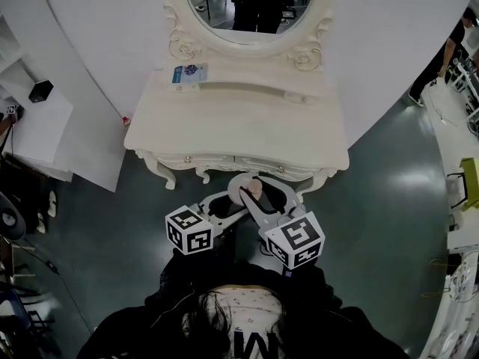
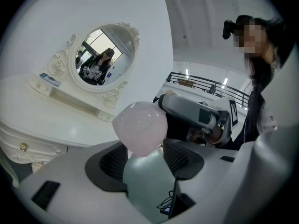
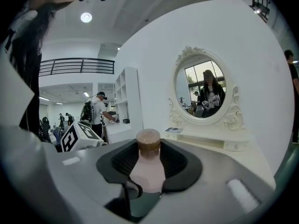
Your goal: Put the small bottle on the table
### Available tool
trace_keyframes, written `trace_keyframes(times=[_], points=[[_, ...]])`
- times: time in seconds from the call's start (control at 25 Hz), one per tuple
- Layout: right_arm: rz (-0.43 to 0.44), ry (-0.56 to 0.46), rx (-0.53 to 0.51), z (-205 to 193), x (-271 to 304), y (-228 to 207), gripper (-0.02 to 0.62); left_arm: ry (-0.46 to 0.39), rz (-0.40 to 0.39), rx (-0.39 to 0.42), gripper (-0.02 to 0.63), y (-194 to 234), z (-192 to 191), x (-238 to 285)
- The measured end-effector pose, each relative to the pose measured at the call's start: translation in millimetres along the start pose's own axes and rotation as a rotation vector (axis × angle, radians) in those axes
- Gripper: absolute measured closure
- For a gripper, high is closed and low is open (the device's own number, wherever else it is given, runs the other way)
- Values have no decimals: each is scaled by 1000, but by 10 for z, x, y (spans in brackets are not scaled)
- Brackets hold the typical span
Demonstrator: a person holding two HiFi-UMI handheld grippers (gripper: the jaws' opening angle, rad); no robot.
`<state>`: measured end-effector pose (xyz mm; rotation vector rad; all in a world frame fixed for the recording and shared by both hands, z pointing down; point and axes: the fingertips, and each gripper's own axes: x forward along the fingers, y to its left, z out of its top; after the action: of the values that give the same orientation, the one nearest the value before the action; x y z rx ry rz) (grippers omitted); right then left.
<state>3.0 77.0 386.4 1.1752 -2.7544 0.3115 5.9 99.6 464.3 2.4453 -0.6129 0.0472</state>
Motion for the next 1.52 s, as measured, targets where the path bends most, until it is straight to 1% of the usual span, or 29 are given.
trace_keyframes(times=[0.44, 0.8, 1.0, 1.2, 1.36, 1.52], points=[[-55, 2, 25, 378, 1058, -416, 445, 30, -48, 5, 385, 918, 763, 32], [-97, -3, 33, 595, 1842, -619, 445, 58, -82, 14, 385, 1604, 1248, -32], [-114, -3, 32, 618, 2119, -675, 445, 66, -96, 15, 385, 1860, 1372, -60], [-128, 18, 35, 597, 2248, -735, 444, 75, -112, -6, 387, 1985, 1391, -36], [-141, 23, 41, 602, 2311, -866, 445, 84, -124, -11, 386, 2065, 1442, 67], [-135, 32, 46, 602, 2377, -1034, 445, 86, -119, -25, 386, 2156, 1491, 205]])
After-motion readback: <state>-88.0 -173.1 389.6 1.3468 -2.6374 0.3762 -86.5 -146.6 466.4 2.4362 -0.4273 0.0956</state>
